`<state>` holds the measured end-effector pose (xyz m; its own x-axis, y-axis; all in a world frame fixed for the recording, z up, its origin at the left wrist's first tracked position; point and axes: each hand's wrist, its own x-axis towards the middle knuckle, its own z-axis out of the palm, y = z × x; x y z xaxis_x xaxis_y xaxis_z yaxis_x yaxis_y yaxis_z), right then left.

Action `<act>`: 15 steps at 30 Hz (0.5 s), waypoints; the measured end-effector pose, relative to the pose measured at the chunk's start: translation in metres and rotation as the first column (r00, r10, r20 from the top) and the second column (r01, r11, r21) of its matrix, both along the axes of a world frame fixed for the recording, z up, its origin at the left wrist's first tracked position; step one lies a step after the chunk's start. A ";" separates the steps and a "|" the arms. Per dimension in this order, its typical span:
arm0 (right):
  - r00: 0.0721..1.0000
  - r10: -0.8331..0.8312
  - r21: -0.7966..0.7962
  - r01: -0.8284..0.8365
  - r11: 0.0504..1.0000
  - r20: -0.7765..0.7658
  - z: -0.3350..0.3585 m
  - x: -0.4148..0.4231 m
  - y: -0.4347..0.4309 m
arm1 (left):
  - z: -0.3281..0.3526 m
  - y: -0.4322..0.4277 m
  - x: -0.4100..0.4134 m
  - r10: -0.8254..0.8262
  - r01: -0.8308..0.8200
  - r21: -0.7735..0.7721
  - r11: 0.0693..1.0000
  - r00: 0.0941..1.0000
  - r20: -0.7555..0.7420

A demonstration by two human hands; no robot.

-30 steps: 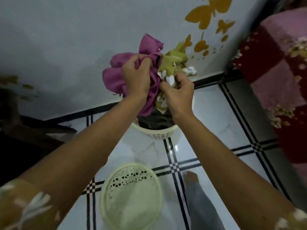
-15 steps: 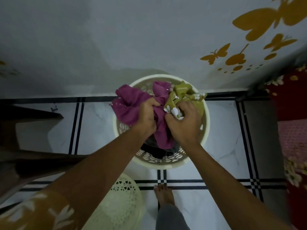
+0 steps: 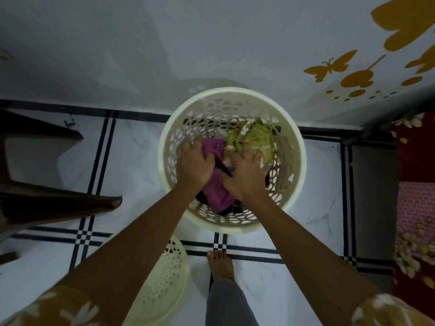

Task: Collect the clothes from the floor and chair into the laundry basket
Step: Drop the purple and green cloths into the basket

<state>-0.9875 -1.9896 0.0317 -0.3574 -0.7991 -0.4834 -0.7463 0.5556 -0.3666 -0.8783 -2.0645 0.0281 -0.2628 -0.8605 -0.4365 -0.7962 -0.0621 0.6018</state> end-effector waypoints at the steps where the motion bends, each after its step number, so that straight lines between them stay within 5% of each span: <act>1: 0.999 -0.015 -0.043 0.013 0.999 -0.034 0.007 0.008 -0.003 | 0.007 -0.003 0.013 -0.060 0.059 -0.093 0.994 0.998 -0.016; 5: 0.993 0.006 -0.261 -0.036 0.965 -0.117 0.041 0.041 -0.015 | 0.035 -0.003 0.058 -0.177 0.208 -0.364 0.908 0.977 0.119; 11: 0.920 0.350 -0.422 -0.392 0.818 -0.175 0.092 0.188 -0.029 | 0.075 0.026 0.210 0.067 0.071 -0.570 0.819 0.974 0.218; 15: 0.840 0.524 -0.423 -0.530 0.735 -0.142 0.100 0.310 -0.005 | 0.087 0.074 0.340 0.231 -0.043 -0.573 0.818 0.938 0.259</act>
<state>-0.6773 -1.9949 0.1314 0.1804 -0.9826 -0.0441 -0.8781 -0.1407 -0.4573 -0.5385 -1.9904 0.1154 -0.0587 -0.9946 0.0859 -0.9513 0.0818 0.2972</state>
